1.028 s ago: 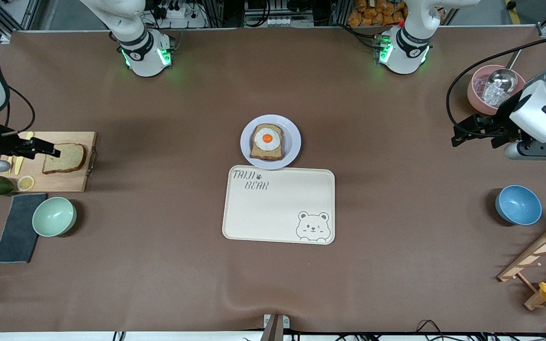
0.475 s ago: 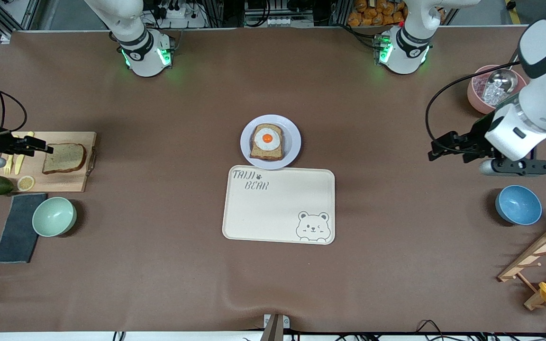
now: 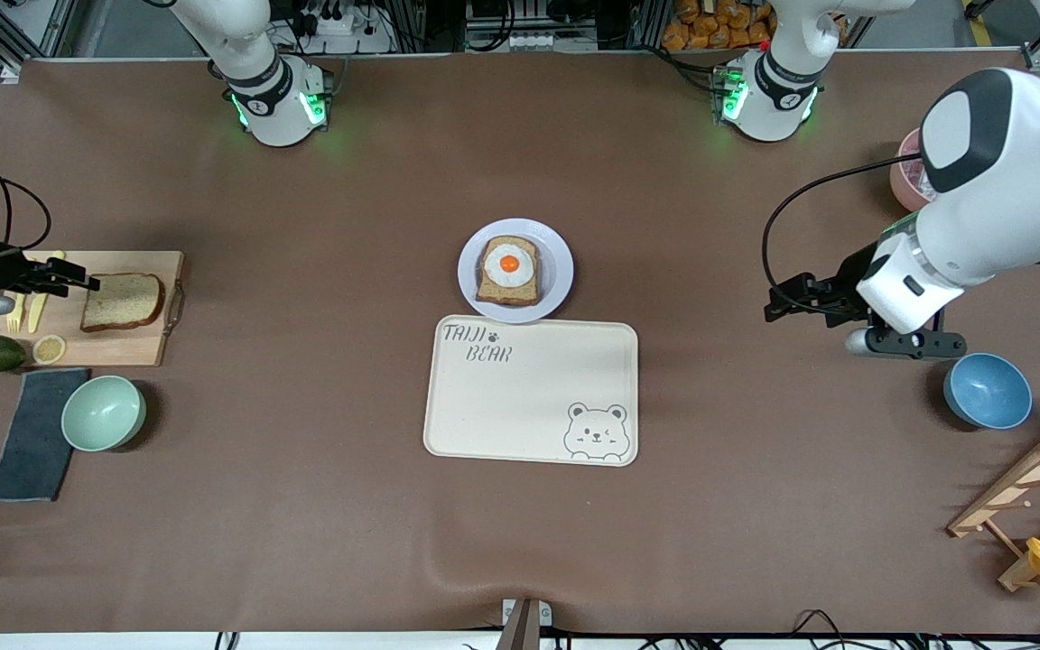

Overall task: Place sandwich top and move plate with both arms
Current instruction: 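Lower the right gripper and grasp the bread slice while the left gripper moves inward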

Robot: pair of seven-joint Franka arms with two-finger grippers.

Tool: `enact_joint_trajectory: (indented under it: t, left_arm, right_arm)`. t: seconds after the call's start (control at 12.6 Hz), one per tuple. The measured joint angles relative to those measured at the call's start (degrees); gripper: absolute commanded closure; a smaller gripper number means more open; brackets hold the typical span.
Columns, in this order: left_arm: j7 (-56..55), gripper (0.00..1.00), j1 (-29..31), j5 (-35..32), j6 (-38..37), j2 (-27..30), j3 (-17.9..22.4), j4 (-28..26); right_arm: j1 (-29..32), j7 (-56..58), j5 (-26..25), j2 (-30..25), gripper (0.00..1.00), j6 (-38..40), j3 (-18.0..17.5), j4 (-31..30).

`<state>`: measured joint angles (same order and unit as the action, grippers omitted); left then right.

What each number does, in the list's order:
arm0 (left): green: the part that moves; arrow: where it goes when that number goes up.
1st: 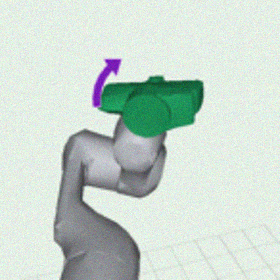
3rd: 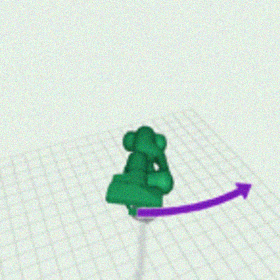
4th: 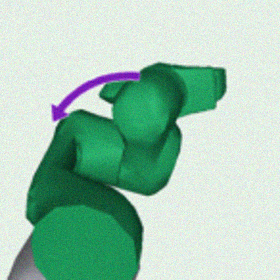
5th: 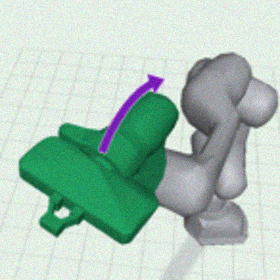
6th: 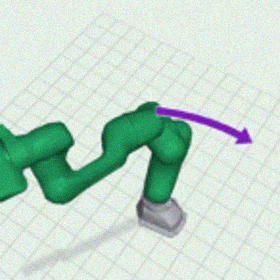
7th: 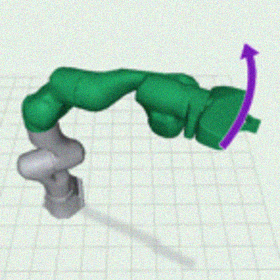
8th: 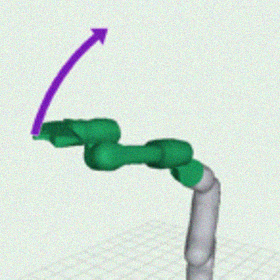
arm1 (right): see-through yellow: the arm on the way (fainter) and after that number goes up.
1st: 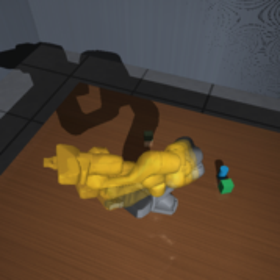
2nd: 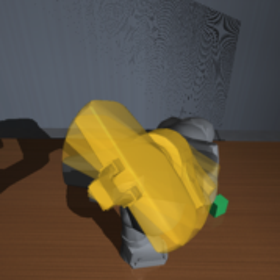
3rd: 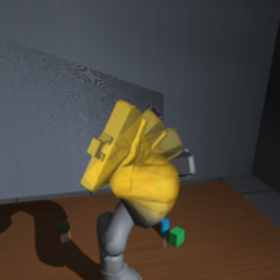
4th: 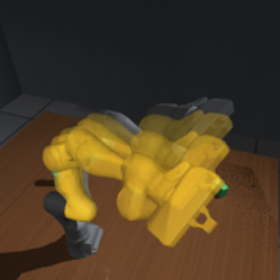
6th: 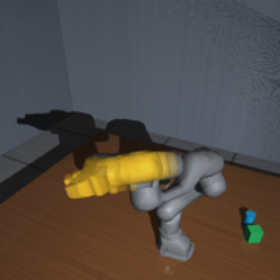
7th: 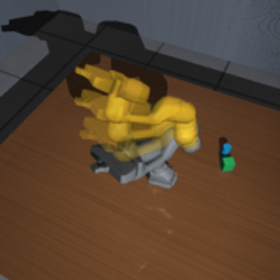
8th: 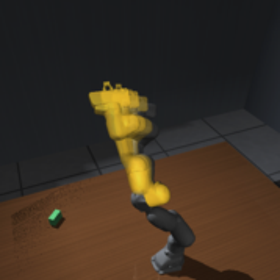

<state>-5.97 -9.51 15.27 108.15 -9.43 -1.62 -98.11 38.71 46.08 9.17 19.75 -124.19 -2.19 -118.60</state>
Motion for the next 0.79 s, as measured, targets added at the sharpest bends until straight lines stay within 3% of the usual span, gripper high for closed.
enact_joint_trajectory:
  t: [0.16, 0.32, 0.79]
  left_arm:
    - [0.0, 0.00, -0.8, 0.0, 0.5, -1.1, -0.1, 0.0]
    - [0.0, 0.00, -1.1, 0.0, 0.8, -1.5, -0.1, 0.0]
    - [0.0, 0.00, -0.6, 1.8, 0.8, -1.8, 0.0, -0.1]
  right_arm:
    - [0.7, 0.6, 0.0, 1.9, 0.32, -0.4, 0.0, 0.9]
    - [0.8, 0.8, 0.0, 3.6, 0.37, -0.5, 0.0, 2.1]
    - [0.9, 5.0, 1.6, 6.6, 0.37, -0.5, -0.1, 4.4]
